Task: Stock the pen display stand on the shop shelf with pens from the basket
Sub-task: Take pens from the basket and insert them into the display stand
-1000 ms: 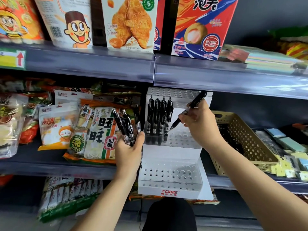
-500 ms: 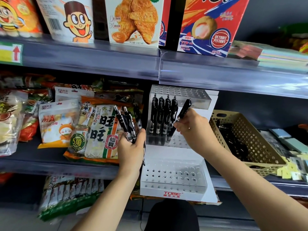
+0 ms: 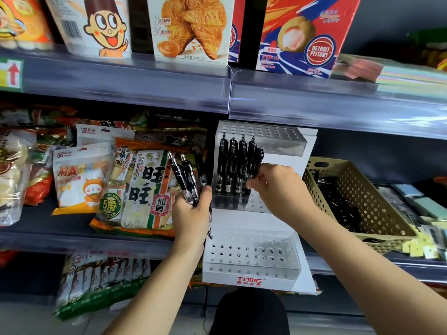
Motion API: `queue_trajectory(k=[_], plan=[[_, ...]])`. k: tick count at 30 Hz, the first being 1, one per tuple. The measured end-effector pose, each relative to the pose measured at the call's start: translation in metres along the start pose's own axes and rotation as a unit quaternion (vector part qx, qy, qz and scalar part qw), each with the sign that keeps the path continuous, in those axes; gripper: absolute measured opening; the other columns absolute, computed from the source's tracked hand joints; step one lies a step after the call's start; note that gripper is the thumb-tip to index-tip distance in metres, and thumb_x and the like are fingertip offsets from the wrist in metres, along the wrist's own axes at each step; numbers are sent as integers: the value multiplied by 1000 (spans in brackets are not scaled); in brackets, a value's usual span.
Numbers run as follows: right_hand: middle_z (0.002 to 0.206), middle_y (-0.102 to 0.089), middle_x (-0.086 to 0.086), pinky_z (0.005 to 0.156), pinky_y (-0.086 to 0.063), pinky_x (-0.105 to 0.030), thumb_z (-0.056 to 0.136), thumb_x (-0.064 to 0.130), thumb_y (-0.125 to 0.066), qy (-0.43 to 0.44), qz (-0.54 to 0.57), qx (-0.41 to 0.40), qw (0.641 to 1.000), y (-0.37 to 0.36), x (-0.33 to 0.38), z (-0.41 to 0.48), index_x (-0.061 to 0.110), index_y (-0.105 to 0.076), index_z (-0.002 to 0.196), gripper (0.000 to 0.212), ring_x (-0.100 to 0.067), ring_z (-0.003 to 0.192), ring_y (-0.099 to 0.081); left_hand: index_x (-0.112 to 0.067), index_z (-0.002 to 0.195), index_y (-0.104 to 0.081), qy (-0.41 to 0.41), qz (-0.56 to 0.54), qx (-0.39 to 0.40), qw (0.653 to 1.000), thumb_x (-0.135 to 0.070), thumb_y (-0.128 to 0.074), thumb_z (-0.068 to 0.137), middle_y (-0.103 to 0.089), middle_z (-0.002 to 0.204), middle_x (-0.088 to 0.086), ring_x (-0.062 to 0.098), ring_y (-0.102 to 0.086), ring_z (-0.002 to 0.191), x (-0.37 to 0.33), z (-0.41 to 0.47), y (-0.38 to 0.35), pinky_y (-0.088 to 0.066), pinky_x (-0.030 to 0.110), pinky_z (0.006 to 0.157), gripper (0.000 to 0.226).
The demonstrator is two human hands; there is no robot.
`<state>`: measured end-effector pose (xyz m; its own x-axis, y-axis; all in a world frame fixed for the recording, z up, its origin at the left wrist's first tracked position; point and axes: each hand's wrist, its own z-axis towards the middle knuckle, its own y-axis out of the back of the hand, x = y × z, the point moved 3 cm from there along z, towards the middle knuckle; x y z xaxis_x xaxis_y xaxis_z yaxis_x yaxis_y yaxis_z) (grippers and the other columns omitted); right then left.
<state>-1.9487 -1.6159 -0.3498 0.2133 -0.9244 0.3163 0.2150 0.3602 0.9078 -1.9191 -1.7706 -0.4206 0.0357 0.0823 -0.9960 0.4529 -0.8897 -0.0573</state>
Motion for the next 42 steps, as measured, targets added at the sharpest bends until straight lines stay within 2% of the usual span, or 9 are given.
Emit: queue_trajectory(k=[3,9,13,19,29,35,38,40,42], plan=[[75,-57,-9,63,-43,-31,92,40,-54,-7,-47,29,998,-1,3,2,7,-55,78,35,-32,75,-57,-20,77,-53,-1,-5,-2,1000,-28,-62,88,-48,59,-7,11,-43,53,1,1,0,-29,24,49,16],[77,-67,-7,67,-52,-32,88,48,-57,-23,-48,46,998,-1,2,3,9,-65,80,40,-29,74,-62,-19,77,-54,5,-8,-3,1000,-28,-62,88,-49,59,-6,12,-46,55,-2,-2,0,-31,24,50,16],[79,-68,-2,68,-52,-33,81,55,-62,-27,9,-14,999,7,2,-1,16,-65,82,39,-24,75,-62,-19,75,-54,7,-8,-1,1000,-27,-62,88,-51,58,-5,15,-47,55,-2,-3,0,-32,24,51,17],[81,-68,-6,72,-51,-38,85,38,-63,-18,65,-76,995,10,4,2,19,-60,76,21,-26,80,-61,-19,74,-54,17,-13,-1,1000,-26,-63,87,-55,61,-3,16,-49,57,-3,-4,0,-33,26,52,17],[75,-68,-13,69,-53,-39,90,27,-54,-9,67,-56,996,8,2,2,7,-64,80,24,-34,70,-64,-22,73,-49,11,-15,-6,1000,-29,-62,89,-47,60,-5,12,-46,58,-20,-14,2,-31,26,53,21],[80,-69,-5,71,-53,-38,92,37,-53,-14,90,-41,995,5,-4,-4,16,-65,87,24,-30,72,-65,-23,74,-56,-49,-57,3,997,-29,-64,87,-58,61,-9,6,-56,62,-35,-28,7,-37,23,56,16],[64,-58,5,65,-45,-31,92,47,-49,-30,86,-74,993,13,-3,-11,19,-60,85,30,-24,69,-57,-26,79,-66,-96,-77,43,991,-22,-69,83,-70,71,-16,-3,-65,72,-34,-28,9,-47,12,63,6],[58,-51,7,61,-41,-33,93,49,-46,-23,87,-99,991,19,0,-18,16,-52,77,37,-24,65,-52,-25,80,-67,-141,-62,63,986,-21,-72,79,-71,75,-17,-3,-65,76,-34,-30,9,-47,8,67,7],[60,-57,0,60,-45,-35,93,47,-45,-10,143,-88,986,21,2,-24,7,-56,76,45,-25,61,-54,-21,81,-67,-174,-48,83,980,-26,-74,72,-70,74,-15,0,-66,75,-35,-35,8,-48,10,69,13]])
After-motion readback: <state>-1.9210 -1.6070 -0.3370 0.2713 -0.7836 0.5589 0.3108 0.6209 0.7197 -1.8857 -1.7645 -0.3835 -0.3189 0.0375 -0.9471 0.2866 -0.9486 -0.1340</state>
